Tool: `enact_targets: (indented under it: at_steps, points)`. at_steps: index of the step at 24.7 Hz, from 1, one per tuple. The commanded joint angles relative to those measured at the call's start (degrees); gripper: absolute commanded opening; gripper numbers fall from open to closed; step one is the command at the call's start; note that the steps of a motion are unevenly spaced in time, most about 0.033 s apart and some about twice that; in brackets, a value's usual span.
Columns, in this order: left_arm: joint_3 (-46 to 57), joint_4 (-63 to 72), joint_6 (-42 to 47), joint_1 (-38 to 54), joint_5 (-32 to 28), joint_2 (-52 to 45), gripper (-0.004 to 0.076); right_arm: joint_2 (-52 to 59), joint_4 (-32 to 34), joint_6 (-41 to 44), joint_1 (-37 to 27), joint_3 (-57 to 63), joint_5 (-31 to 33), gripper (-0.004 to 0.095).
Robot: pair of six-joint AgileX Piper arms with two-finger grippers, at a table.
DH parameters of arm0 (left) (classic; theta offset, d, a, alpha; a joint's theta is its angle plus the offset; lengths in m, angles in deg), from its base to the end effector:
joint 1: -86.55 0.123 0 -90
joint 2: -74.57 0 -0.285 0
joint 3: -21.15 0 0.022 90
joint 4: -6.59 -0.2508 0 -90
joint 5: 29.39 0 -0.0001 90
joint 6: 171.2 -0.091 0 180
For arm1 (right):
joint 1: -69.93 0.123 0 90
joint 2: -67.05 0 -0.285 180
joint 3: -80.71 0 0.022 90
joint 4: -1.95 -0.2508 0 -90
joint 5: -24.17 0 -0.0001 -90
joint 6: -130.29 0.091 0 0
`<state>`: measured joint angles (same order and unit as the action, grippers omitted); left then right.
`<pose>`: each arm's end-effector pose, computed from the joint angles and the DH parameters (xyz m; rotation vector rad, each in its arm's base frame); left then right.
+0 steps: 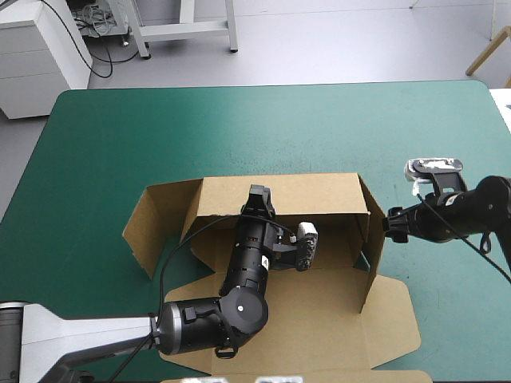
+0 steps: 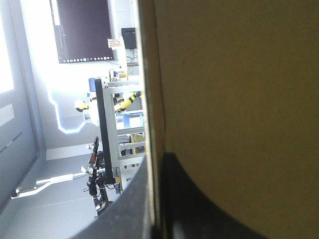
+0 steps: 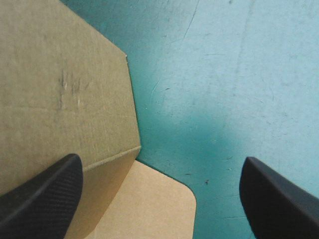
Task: Fold the box
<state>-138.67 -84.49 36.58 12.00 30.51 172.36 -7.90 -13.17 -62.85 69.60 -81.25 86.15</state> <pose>0.1589 -0.2791 0.2871 1.4448 1.2250 0.9242 0.2163 0.0197 0.3274 -0.2010 2.6592 0.2773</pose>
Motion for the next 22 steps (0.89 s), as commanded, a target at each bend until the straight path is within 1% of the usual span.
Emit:
enact_targets:
  at_steps: [1, 6, 9, 14, 15, 16, 18, 19, 20, 22]
  points:
    - [-1.4, -3.6, 0.3, -0.3, 2.9, -2.3, -0.0010, 3.9, -5.0, -3.5, -0.3, 3.0, -4.4, 0.0783]
    - [-1.4, -3.6, 0.3, -0.3, 3.0, -2.3, -0.0010, 7.2, -13.5, -12.0, -0.3, 7.7, -6.9, 0.0783]
    - [-1.4, -3.6, 0.3, -0.3, 3.0, -2.3, -0.0010, 9.3, -17.6, -15.8, -0.3, 10.3, -8.2, 0.0782]
    - [-1.4, -3.6, 0.3, -0.3, 3.0, -2.3, -0.0010, 12.9, -20.3, -18.6, -0.3, 15.6, -13.2, 0.0783]
    - [-1.4, -3.6, 0.3, -0.3, 3.0, -2.3, -0.0010, 14.0, -21.1, -20.4, -0.3, 17.5, -15.0, 0.0783]
    - [-1.4, -3.6, 0.4, -0.3, 3.0, -2.3, -0.0010, 14.3, -21.8, -22.3, -0.2, 18.2, -15.3, 0.0783]
    - [-1.4, -3.5, 0.4, -0.3, 3.0, -2.3, -0.0010, 14.8, -23.0, -23.4, 2.1, 20.8, -19.5, 0.0783]
    - [-1.4, -3.5, 0.4, -0.3, 3.0, -2.3, -0.0010, 14.8, -23.0, -23.6, 5.1, 22.2, -23.8, 0.0782]
    - [-1.4, -3.5, 0.4, -0.3, 3.0, -2.3, -0.0010, 14.8, -23.0, -23.6, 6.9, 22.8, -25.5, 0.0782]
    - [-1.4, -3.5, 0.4, -0.3, 2.7, -2.3, -0.0010, 14.8, -22.8, -22.1, 13.4, 24.1, -32.8, 0.0782]
